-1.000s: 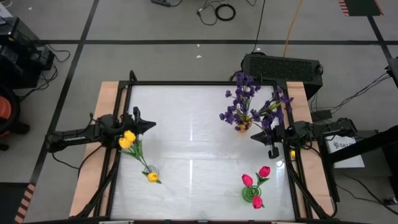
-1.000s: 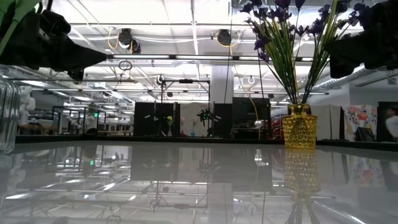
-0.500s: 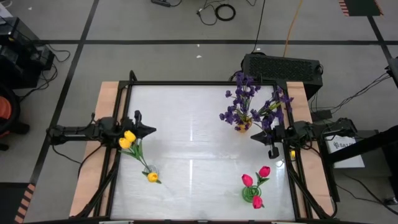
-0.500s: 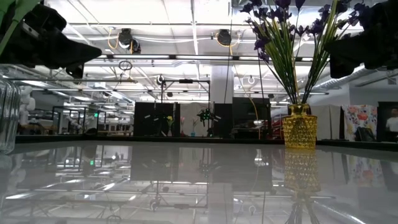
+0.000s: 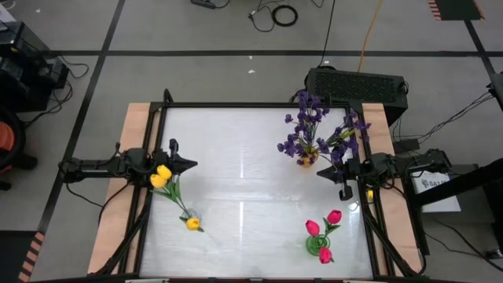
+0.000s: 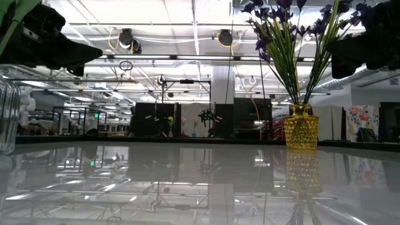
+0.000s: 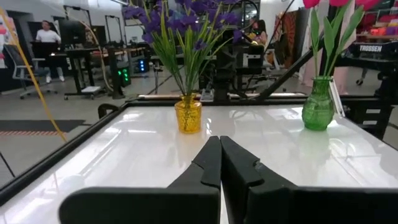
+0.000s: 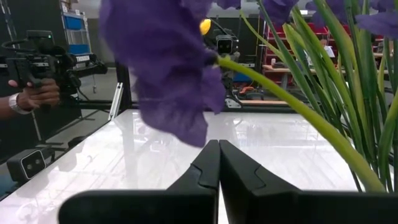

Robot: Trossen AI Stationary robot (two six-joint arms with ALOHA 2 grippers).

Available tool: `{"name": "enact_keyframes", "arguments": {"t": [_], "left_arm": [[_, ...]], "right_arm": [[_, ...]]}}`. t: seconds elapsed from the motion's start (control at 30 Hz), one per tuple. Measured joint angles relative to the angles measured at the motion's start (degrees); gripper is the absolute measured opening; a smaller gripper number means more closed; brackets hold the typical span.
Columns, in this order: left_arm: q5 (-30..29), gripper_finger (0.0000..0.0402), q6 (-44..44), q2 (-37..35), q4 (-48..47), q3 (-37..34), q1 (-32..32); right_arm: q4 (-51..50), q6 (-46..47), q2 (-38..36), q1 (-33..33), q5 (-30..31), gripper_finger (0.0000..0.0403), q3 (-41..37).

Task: Sort flowers into vase by color
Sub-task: Return to Home Position

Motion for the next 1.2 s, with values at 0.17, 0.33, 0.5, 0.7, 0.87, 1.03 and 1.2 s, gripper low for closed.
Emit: {"name": "enact_keyframes", "arguments": {"t": [0.17, 0.33, 0.5, 0.7, 0.87, 1.03, 1.2], "left_arm": [[0.0, 0.0009, -0.4, 0.0, -0.1, 0.0, 0.0], [-0.1, 0.0015, -0.2, 0.0, 0.4, 0.0, 0.0], [-0.2, 0.0016, -0.2, 0.0, 0.5, 0.0, 0.0], [-0.2, 0.0017, -0.3, 0.0, 0.6, 0.0, 0.0], [-0.2, 0.0017, -0.3, 0.0, 0.6, -0.1, 0.0], [-0.2, 0.0018, -0.3, 0.0, 0.6, -0.1, 0.0], [-0.2, 0.0018, -0.3, 0.0, 0.7, -0.1, 0.0]], "right_arm": [[0.0, 0.0, 0.0, 0.0, 0.0, 0.0000, 0.0], [0.0, 0.0, 0.0, 0.0, 0.0, 0.0000, 0.0], [0.0, 0.0, 0.0, 0.0, 0.0, 0.0000, 0.0], [0.0, 0.0, 0.0, 0.0, 0.0, 0.0000, 0.0], [0.0, 0.0, 0.0, 0.0, 0.0, 0.0000, 0.0], [0.0, 0.0, 0.0, 0.0, 0.0, 0.0000, 0.0], [0.0, 0.0, 0.0, 0.0, 0.0, 0.0000, 0.0]]}}
